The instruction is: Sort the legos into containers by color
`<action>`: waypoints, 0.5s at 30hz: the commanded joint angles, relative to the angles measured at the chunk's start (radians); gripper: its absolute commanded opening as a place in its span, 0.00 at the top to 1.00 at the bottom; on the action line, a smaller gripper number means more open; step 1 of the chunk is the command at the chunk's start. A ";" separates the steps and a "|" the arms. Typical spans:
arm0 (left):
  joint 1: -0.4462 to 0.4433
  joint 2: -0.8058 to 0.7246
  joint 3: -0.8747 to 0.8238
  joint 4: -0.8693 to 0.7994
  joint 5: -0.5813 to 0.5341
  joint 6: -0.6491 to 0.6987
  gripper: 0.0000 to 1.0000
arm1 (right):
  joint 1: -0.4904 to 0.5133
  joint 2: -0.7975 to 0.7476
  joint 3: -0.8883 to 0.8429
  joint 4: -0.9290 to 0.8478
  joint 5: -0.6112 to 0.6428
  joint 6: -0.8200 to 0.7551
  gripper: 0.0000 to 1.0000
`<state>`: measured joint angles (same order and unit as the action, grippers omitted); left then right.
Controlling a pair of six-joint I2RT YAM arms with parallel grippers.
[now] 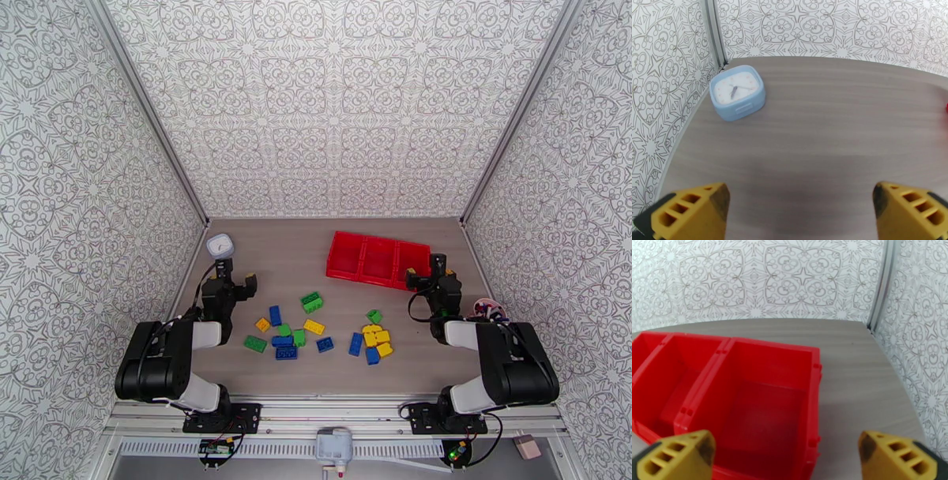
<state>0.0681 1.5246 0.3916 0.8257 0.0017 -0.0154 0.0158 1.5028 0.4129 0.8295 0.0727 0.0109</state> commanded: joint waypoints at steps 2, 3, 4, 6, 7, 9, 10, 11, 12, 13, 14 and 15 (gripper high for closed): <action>0.001 0.004 0.014 -0.016 -0.006 0.015 0.00 | 0.004 0.007 -0.011 -0.012 -0.008 0.009 0.00; 0.002 0.004 0.014 -0.015 -0.008 0.017 0.00 | 0.004 0.008 -0.010 -0.012 -0.009 0.011 0.00; 0.001 0.004 0.015 -0.014 -0.009 0.016 0.00 | 0.004 0.008 -0.010 -0.012 -0.008 0.011 0.00; 0.002 0.005 0.014 -0.016 -0.007 0.015 0.00 | 0.004 0.008 -0.010 -0.012 -0.008 0.011 0.00; 0.002 0.005 0.014 -0.016 -0.008 0.016 0.00 | 0.004 0.007 -0.011 -0.012 -0.008 0.010 0.00; 0.002 0.003 0.014 -0.016 -0.007 0.015 0.00 | 0.004 0.009 -0.010 -0.012 -0.008 0.009 0.00; 0.004 0.005 0.013 -0.015 -0.004 0.015 0.00 | 0.004 0.007 -0.010 -0.012 -0.008 0.009 0.00; 0.006 0.004 0.015 -0.016 0.000 0.013 0.00 | 0.004 0.007 -0.011 -0.012 -0.007 0.009 0.00; 0.008 0.004 0.014 -0.015 0.003 0.011 0.00 | 0.004 0.007 -0.011 -0.011 -0.008 0.009 0.00; 0.010 0.003 0.013 -0.016 0.004 0.012 0.00 | 0.004 0.008 -0.011 -0.012 -0.008 0.010 0.00; 0.009 0.003 0.014 -0.014 0.006 0.012 0.00 | 0.004 0.007 -0.011 -0.012 -0.008 0.009 0.00; 0.010 0.003 0.015 -0.016 0.007 0.011 0.00 | 0.004 0.008 -0.011 -0.012 -0.007 0.009 0.00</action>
<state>0.0711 1.5246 0.3916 0.8257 0.0021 -0.0158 0.0158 1.5028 0.4129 0.8295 0.0723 0.0109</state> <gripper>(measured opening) 0.996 0.997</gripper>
